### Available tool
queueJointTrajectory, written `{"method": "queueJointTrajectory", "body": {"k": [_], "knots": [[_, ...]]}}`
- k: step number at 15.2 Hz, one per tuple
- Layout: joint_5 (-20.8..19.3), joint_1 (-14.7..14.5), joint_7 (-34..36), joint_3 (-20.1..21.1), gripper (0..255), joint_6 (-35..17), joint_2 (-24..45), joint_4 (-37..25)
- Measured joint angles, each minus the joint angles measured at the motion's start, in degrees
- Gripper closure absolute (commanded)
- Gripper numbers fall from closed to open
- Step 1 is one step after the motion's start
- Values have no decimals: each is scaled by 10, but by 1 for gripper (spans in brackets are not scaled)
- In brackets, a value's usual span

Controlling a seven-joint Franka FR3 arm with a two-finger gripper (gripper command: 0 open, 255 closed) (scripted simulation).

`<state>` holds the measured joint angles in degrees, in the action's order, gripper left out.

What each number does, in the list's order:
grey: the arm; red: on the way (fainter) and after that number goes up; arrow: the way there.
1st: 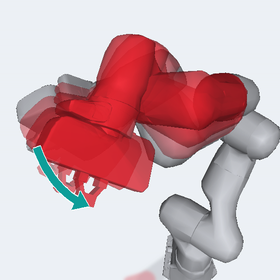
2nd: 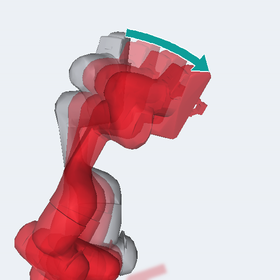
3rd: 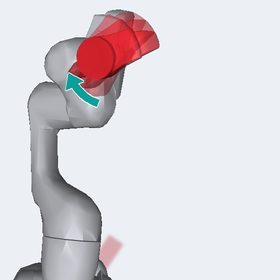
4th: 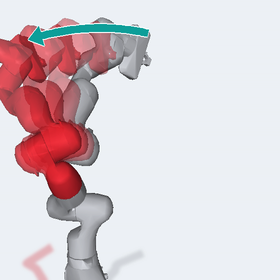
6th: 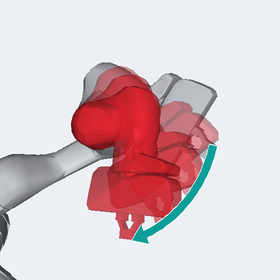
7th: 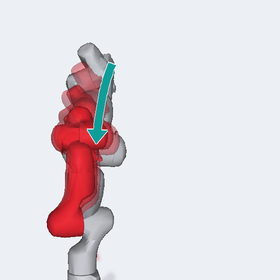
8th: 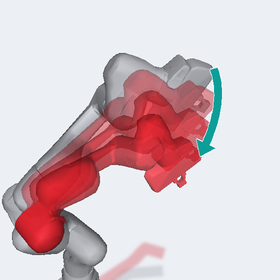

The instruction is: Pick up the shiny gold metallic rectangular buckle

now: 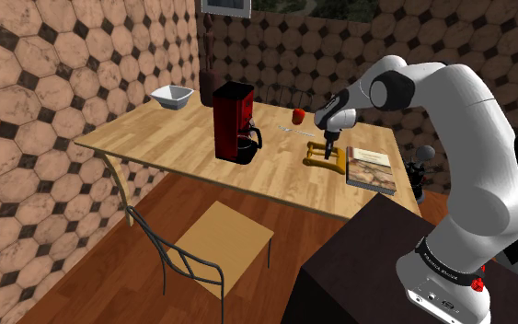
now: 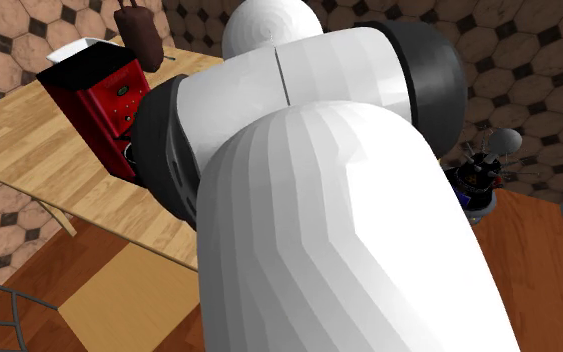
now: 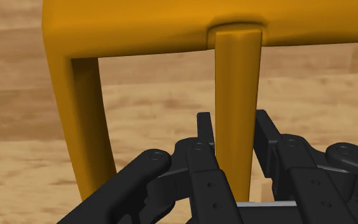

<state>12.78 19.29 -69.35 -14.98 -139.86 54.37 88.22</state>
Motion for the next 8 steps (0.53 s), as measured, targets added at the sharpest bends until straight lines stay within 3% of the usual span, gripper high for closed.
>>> {"method": "queueJointTrajectory", "body": {"k": [8], "knots": [[-8,-8,1,-10,255,27,-47,20]]}}
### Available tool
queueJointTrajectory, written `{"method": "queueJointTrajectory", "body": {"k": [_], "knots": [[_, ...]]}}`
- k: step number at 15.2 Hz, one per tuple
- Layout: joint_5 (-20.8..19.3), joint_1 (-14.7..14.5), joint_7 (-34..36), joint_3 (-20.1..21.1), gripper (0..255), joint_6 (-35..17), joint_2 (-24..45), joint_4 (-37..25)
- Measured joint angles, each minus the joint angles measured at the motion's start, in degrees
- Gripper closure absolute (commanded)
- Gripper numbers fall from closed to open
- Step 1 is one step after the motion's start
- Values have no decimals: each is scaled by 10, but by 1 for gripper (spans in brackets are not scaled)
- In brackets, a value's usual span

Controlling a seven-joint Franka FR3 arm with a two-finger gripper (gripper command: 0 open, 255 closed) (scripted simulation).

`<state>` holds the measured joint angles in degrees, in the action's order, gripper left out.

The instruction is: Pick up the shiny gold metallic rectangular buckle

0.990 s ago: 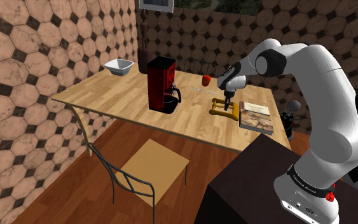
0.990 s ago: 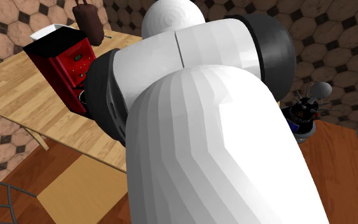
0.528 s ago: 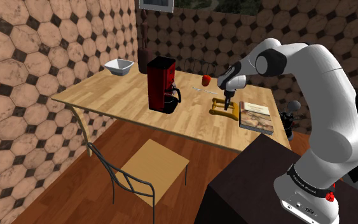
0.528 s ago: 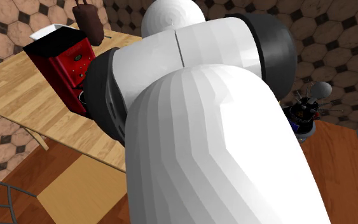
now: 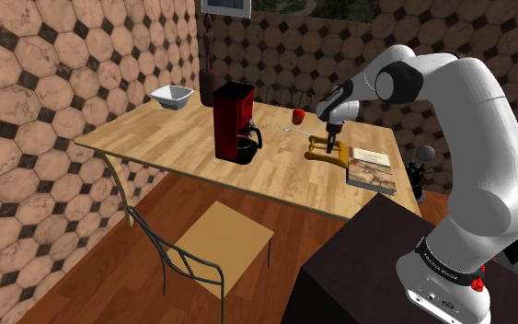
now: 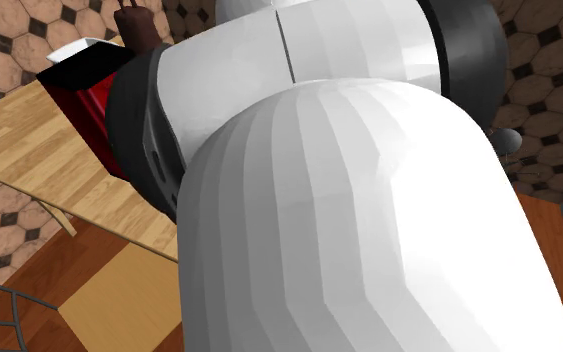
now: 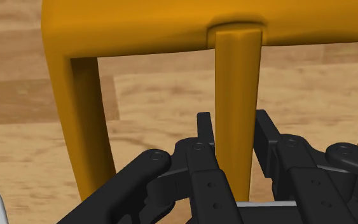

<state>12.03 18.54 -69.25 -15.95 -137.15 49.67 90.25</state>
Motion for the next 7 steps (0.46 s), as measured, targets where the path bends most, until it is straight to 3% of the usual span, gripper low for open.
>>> {"method": "queueJointTrajectory", "body": {"k": [7], "knots": [[-7,-7,2,-8,255,26,-37,12]]}}
